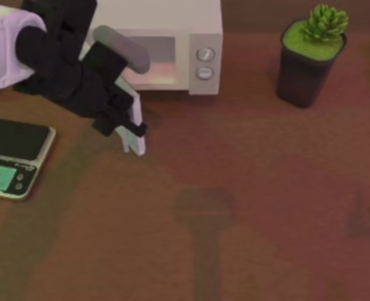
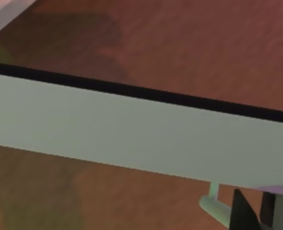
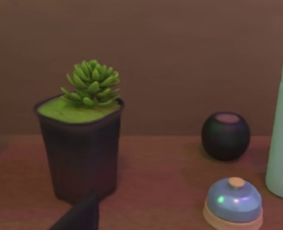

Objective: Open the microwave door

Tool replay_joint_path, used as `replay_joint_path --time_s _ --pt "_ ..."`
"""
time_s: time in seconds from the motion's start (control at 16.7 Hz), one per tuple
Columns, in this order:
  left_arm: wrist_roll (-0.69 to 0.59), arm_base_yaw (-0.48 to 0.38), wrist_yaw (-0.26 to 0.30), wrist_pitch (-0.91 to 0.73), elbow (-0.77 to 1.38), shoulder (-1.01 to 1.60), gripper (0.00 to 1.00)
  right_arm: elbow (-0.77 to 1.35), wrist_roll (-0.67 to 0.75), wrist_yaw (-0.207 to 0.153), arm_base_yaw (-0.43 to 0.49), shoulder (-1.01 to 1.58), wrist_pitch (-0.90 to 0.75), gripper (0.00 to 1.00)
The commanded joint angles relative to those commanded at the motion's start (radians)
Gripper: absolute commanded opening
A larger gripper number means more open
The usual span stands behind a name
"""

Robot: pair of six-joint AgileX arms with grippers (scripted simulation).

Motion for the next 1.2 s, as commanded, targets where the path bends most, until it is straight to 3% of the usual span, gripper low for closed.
replay_joint_path --time_s 0.54,1.2 --pt "0.190 0.079 0.089 -0.047 -0.025 -0.032 0.00 0.000 0.000 0.000 0.000 0.000 0.000 1.00" --pt "0.191 0.080 0.090 -0.047 -0.025 -0.032 0.00 0.000 0.000 0.000 0.000 0.000 0.000 1.00"
